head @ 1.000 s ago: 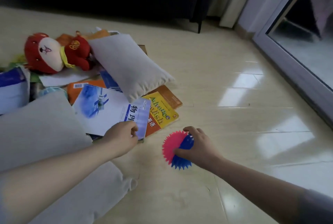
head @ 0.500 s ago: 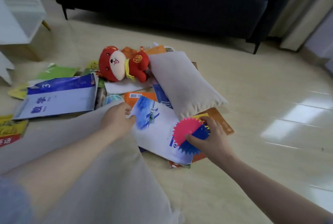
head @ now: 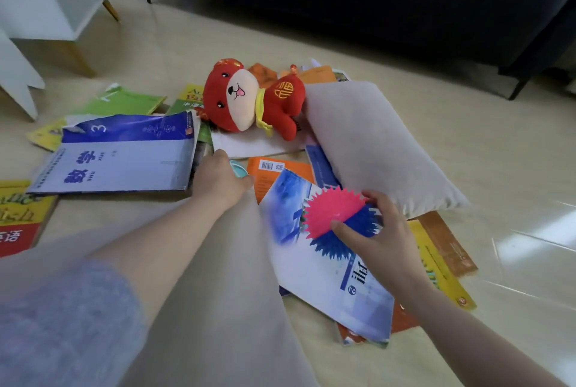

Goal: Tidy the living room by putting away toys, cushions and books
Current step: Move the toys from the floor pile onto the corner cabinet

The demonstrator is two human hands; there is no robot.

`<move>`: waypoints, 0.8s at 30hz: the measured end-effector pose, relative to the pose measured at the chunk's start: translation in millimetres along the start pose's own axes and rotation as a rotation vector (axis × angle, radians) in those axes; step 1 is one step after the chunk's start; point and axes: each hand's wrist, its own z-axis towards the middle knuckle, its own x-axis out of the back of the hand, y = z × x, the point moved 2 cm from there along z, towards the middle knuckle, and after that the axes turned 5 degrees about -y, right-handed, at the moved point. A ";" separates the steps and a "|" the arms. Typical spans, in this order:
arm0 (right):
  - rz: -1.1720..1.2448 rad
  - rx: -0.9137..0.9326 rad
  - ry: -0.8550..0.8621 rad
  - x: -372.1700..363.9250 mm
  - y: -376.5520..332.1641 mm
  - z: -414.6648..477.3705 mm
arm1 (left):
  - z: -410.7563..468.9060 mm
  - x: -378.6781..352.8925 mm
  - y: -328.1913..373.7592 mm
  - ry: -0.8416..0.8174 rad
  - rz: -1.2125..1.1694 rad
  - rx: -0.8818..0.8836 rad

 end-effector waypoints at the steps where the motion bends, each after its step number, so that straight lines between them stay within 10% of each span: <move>1: 0.000 0.005 0.002 -5.1 -0.1 4.5 | 6.6 -3.5 -3.4 -0.005 -0.007 0.016; 24: 0.041 -0.084 -0.013 -31.2 17.7 21.5 | 40.9 -39.7 -33.3 0.135 -0.258 -0.024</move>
